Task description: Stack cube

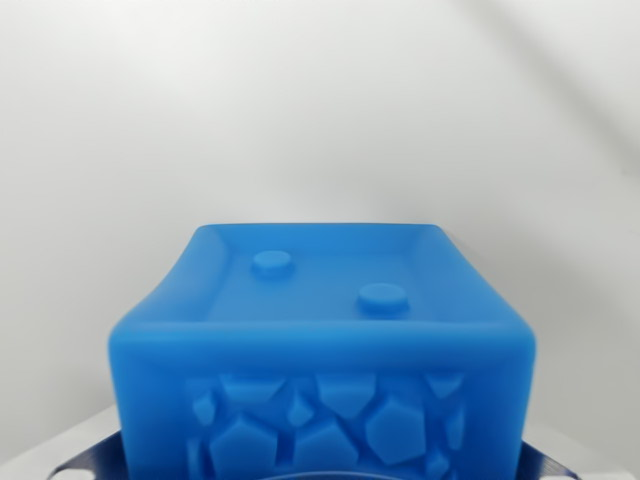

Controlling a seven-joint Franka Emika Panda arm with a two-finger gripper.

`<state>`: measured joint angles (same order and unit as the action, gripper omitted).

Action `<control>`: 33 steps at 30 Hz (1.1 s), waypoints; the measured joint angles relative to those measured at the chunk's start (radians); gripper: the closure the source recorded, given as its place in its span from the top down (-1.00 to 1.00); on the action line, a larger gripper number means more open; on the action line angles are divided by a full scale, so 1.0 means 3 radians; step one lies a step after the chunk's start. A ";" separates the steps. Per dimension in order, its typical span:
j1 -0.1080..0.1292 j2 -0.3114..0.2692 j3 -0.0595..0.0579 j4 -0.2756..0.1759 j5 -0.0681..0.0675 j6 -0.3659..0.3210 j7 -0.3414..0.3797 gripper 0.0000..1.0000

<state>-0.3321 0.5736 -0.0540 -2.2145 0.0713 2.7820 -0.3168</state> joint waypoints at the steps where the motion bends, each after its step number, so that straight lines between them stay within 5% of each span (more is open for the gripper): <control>1: 0.0000 0.0000 0.0000 0.0000 0.0000 0.0000 0.0000 -1.00; 33: 0.0017 -0.0268 -0.0023 -0.0071 -0.0005 -0.0184 0.0004 -1.00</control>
<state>-0.3270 0.4932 -0.0610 -2.2357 0.0699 2.7268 -0.3156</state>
